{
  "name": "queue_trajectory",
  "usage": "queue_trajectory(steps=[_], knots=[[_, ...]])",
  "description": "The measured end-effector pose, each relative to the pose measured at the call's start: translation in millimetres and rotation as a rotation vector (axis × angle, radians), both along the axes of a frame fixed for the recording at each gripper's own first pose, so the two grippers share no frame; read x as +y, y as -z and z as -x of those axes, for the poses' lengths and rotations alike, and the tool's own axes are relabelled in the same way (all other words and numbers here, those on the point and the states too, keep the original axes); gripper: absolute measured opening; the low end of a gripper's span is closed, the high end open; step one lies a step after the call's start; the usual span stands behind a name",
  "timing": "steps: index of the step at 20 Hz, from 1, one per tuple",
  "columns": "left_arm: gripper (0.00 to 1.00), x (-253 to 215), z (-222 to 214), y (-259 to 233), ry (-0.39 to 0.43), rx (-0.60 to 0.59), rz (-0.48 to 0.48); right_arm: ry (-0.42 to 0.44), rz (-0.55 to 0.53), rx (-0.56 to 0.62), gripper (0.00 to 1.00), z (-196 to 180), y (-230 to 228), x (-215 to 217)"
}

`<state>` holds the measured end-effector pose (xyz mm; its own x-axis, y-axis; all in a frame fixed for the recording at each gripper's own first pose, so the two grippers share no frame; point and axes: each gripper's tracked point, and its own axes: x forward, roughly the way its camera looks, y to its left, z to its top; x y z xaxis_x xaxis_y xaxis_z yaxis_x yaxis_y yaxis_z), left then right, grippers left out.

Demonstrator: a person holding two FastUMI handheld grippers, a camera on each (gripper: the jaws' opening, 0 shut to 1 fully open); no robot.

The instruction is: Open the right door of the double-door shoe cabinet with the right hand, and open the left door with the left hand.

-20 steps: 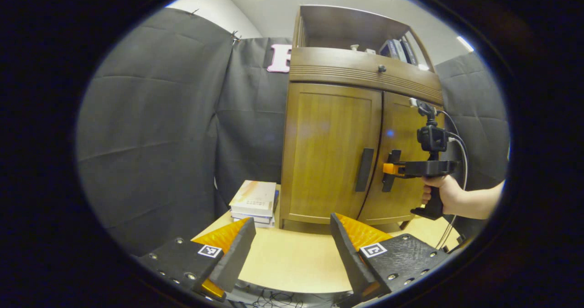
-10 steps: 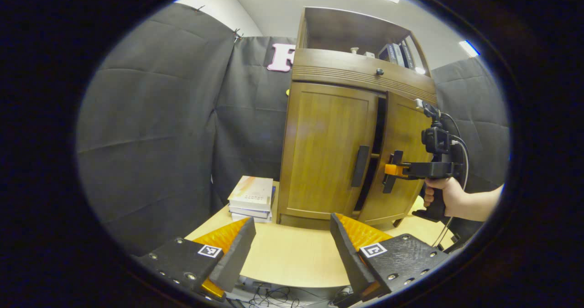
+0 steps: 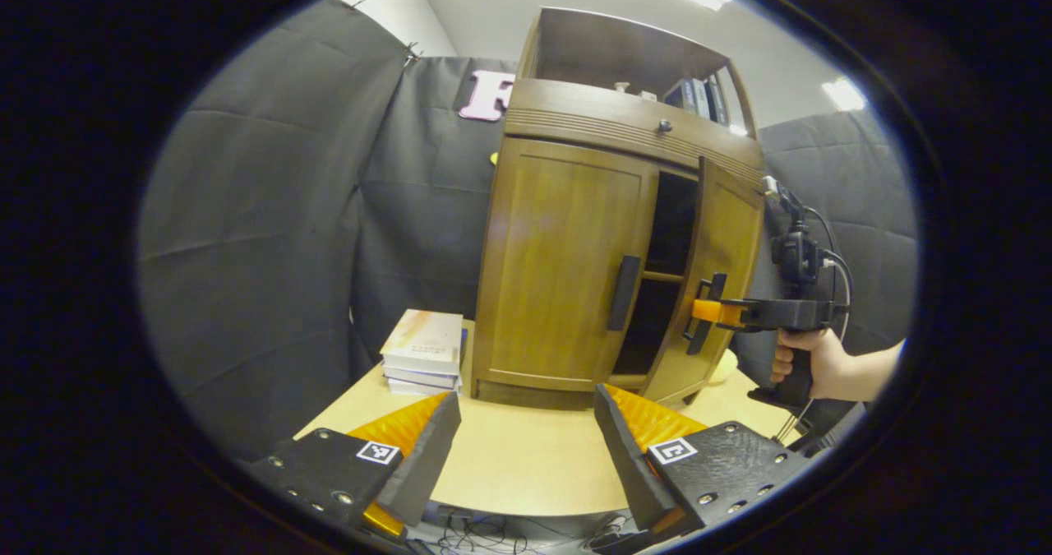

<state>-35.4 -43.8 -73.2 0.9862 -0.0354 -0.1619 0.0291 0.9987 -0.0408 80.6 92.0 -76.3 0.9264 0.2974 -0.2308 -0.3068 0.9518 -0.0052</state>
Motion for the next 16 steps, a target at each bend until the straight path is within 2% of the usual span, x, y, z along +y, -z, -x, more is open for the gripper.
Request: queue_trajectory(steps=[4,9,10,12,16], knots=[[0.92,-13,-13,-8,0.037,-0.016,0.004,-0.03,-0.008,-0.008,0.11,18,-4,-15],[0.93,-33,-19,-26,-0.011,-0.041,-0.021,-0.104,-0.013,-0.003,0.08,39,1,-38],[0.94,-40,-20,-26,-0.021,-0.039,-0.023,-0.121,-0.015,0.002,0.11,43,3,-45],[0.95,-58,-22,-23,-0.035,-0.027,-0.011,-0.154,-0.014,0.009,0.08,50,5,-57],[0.92,-100,-32,-21,-0.041,-0.016,-0.013,-0.208,-0.027,0.011,0.11,64,6,-81]])
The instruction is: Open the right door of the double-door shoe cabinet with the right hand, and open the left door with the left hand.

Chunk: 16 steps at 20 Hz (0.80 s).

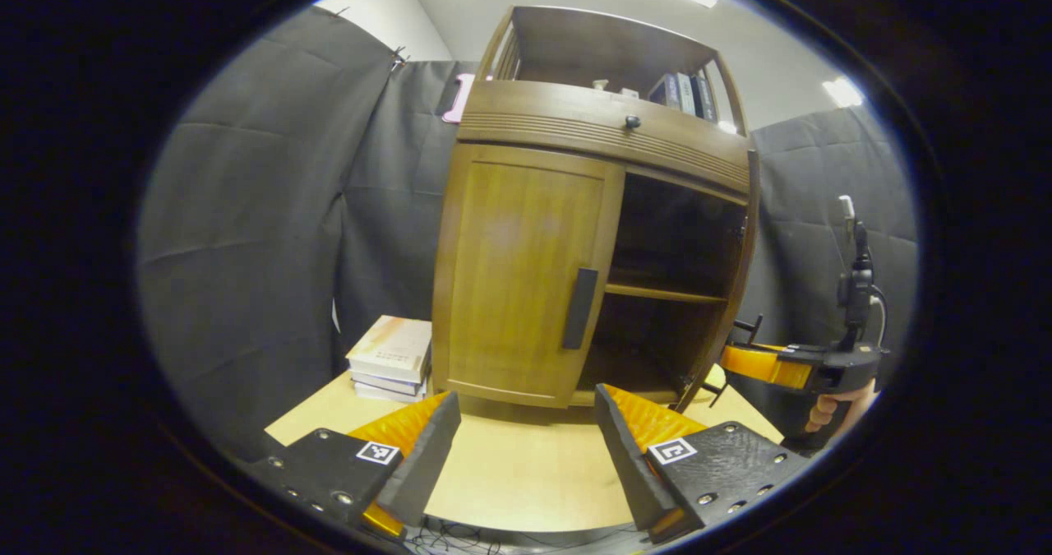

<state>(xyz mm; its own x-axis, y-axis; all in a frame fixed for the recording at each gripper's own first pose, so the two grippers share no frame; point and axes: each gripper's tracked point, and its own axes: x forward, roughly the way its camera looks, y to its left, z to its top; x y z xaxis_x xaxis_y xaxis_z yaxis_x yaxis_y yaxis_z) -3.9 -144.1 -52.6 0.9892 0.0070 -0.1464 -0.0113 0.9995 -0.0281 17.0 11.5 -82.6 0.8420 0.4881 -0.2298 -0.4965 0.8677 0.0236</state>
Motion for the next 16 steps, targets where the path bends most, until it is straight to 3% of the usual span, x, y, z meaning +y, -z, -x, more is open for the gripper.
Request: queue_trajectory(steps=[7,16], knots=[[0.94,-58,-2,5,-0.03,-0.014,-0.021,-0.068,-0.011,0.005,0.08,16,0,-45],[0.93,-99,19,11,-0.113,-0.053,-0.027,-0.104,-0.021,-0.006,0.08,22,-2,-113]])
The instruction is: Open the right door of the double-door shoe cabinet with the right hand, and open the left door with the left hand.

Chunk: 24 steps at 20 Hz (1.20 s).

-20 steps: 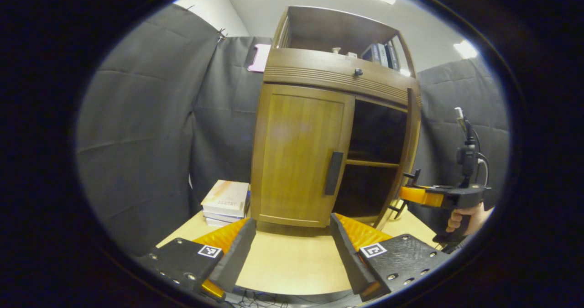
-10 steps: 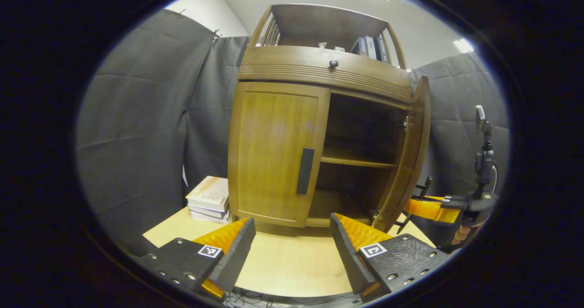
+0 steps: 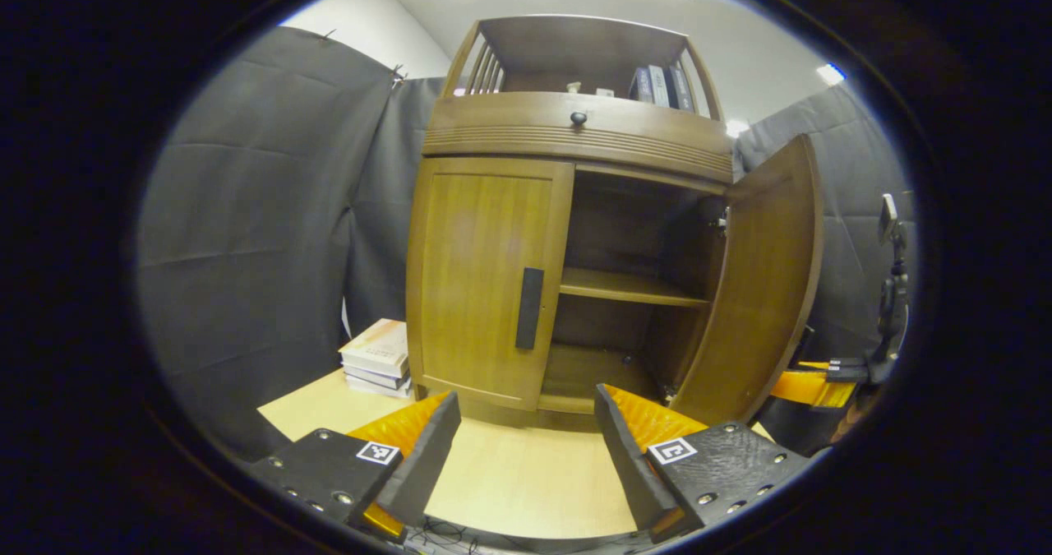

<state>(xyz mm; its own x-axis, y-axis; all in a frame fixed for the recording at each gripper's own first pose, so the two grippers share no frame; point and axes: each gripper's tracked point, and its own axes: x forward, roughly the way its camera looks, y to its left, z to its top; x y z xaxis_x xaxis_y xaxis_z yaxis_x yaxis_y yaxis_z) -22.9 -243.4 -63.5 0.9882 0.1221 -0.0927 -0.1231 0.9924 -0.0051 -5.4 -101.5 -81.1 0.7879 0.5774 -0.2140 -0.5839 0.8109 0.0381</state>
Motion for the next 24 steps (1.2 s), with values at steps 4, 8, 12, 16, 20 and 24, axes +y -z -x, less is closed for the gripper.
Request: queue_trajectory(steps=[4,8,12,16,20,24], knots=[[0.93,-13,14,2,-0.032,-0.008,0.013,0.002,-0.009,-0.004,0.07,-3,-1,-29],[0.92,-23,25,9,-0.046,0.004,0.008,0.037,-0.02,-0.011,0.12,-10,-3,-56],[0.92,-26,32,8,-0.042,0.012,-0.022,0.085,-0.058,0.01,0.09,-18,-5,-77],[0.92,-27,31,4,-0.028,0.01,-0.033,0.107,-0.075,0.023,0.09,-17,-5,-75],[0.92,-25,27,-1,-0.012,0.017,-0.037,0.161,-0.076,0.037,0.09,-17,-6,-78],[0.92,-17,23,-2,0.017,0.035,-0.043,0.223,-0.065,0.038,0.09,-15,-5,-78]])
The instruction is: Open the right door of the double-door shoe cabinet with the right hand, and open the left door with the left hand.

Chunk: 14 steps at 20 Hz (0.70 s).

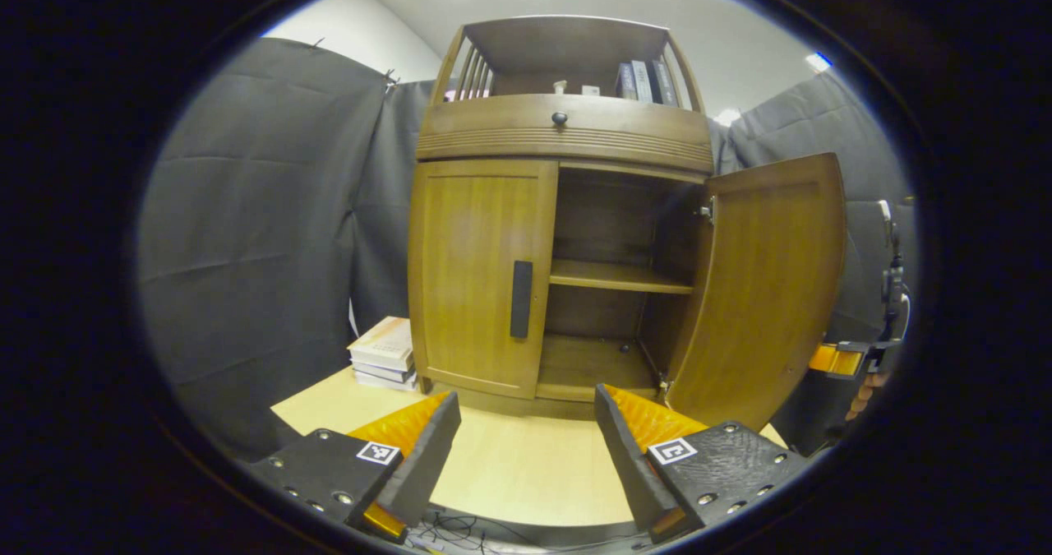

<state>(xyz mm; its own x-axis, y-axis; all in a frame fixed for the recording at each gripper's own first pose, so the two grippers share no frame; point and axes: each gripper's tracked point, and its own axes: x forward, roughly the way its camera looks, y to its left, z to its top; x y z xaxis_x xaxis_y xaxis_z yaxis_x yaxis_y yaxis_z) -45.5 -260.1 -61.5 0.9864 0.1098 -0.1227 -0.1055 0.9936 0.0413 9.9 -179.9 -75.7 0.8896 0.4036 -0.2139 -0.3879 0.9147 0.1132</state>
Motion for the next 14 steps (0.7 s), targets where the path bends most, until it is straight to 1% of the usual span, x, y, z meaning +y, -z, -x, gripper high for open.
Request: queue_trajectory(steps=[3,5,6,7,8,9,11,12,13,14], knots=[[0.92,17,-1,3,0.028,0.015,-0.012,0.059,0.014,0.01,0.09,2,2,-2],[0.92,33,-6,3,0.061,0.027,-0.01,0.113,0.019,0.052,0.07,11,9,-5],[0.92,44,-10,2,0.069,0.031,-0.014,0.141,0.024,0.077,0.08,18,15,-8],[0.92,58,-15,1,0.073,0.032,-0.017,0.17,0.03,0.09,0.06,27,18,-9],[0.92,70,-19,-3,0.078,0.029,-0.014,0.203,0.043,0.096,0.08,35,21,-11],[0.92,81,-24,-6,0.083,0.023,-0.005,0.247,0.067,0.1,0.08,42,26,-15],[0.92,102,-34,-13,0.1,0.01,0.014,0.302,0.091,0.095,0.07,60,25,-13],[0.92,112,-38,-16,0.11,0.004,0.019,0.328,0.103,0.087,0.11,67,25,-10],[0.92,123,-42,-17,0.121,0.001,0.021,0.348,0.113,0.078,0.02,75,24,-4],[0.92,134,-45,-17,0.132,0.0,0.017,0.366,0.121,0.068,0.02,83,21,4]])
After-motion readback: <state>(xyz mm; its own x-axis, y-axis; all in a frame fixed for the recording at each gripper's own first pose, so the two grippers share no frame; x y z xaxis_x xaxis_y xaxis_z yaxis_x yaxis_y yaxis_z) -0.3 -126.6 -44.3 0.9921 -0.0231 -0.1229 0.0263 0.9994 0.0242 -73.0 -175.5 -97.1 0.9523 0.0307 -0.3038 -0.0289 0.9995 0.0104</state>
